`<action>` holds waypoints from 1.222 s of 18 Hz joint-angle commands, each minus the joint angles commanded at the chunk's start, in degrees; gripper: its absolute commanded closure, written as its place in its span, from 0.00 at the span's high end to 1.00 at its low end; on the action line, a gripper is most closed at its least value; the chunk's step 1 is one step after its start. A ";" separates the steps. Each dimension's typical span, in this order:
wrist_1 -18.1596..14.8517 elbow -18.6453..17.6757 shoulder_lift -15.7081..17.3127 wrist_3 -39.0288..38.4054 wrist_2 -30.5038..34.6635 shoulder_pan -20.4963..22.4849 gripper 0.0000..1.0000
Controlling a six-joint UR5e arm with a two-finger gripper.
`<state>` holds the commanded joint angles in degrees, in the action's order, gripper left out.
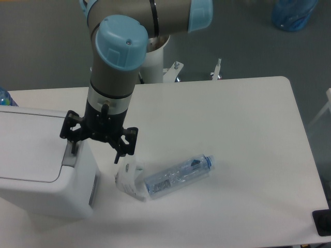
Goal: Open the trash can
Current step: 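Lower the gripper onto the lid's raised edge, then push the lid edge with the gripper to flip the lid open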
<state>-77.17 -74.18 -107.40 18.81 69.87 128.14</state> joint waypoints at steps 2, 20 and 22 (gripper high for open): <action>0.09 0.00 0.00 0.00 0.00 0.00 1.00; -0.09 0.62 -0.09 0.17 0.00 -0.09 1.00; 0.00 0.62 -0.09 0.61 0.70 0.26 1.00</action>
<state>-77.17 -73.56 -107.49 19.42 70.57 128.41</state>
